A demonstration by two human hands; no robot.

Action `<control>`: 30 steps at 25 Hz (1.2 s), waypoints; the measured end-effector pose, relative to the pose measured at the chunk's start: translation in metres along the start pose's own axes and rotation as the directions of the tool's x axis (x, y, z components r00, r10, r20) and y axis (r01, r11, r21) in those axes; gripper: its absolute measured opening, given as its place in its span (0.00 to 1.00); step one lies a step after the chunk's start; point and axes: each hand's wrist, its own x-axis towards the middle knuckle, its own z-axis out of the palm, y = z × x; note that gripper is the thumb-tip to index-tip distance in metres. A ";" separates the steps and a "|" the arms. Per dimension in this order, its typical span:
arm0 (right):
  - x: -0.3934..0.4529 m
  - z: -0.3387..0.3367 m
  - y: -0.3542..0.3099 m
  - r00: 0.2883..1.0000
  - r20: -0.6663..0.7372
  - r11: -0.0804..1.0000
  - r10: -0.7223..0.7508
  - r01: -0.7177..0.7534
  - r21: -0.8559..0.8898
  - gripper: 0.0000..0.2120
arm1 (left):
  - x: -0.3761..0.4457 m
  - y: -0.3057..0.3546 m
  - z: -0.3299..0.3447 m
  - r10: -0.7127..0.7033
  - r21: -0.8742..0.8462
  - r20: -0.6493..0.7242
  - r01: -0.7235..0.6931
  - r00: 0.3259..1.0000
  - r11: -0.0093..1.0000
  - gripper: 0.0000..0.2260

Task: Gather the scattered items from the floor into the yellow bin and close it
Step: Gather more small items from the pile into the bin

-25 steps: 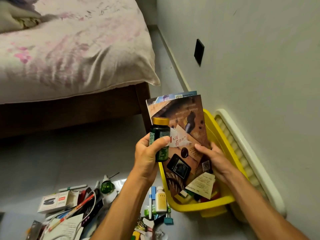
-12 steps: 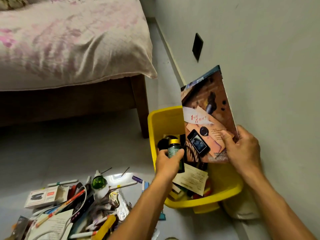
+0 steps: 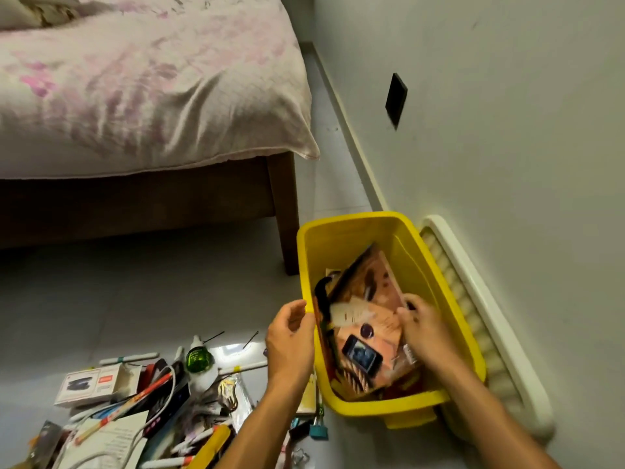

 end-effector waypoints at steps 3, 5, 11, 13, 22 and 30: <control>-0.007 0.017 -0.039 0.958 -0.117 0.944 -0.260 0.227 -0.237 0.21 | 0.001 0.000 -0.014 -0.008 0.015 -0.049 0.009 0.999 1.000 0.12; -0.028 0.035 -0.073 0.866 -0.125 0.864 -0.483 0.449 -0.228 0.19 | -0.007 0.001 -0.031 -0.034 0.020 -0.106 0.036 0.994 0.999 0.13; -0.104 0.150 -0.081 0.761 0.351 0.763 -0.546 0.625 -0.169 0.14 | -0.046 -0.058 -0.139 -0.182 0.006 -0.259 0.190 0.949 0.982 0.12; -0.111 0.187 -0.082 0.689 0.509 0.707 -0.516 0.678 -0.201 0.12 | -0.048 -0.078 -0.177 -0.200 0.005 -0.343 0.215 0.918 0.977 0.11; -0.091 0.373 -0.104 0.329 0.755 0.212 -0.567 0.944 -0.252 0.30 | -0.028 -0.182 -0.329 -0.362 0.639 -0.407 0.545 0.839 0.543 0.40; -0.098 0.383 -0.085 0.279 0.798 0.215 -0.534 0.958 -0.191 0.19 | -0.039 -0.175 -0.336 -0.134 0.664 -0.350 0.347 0.927 0.662 0.07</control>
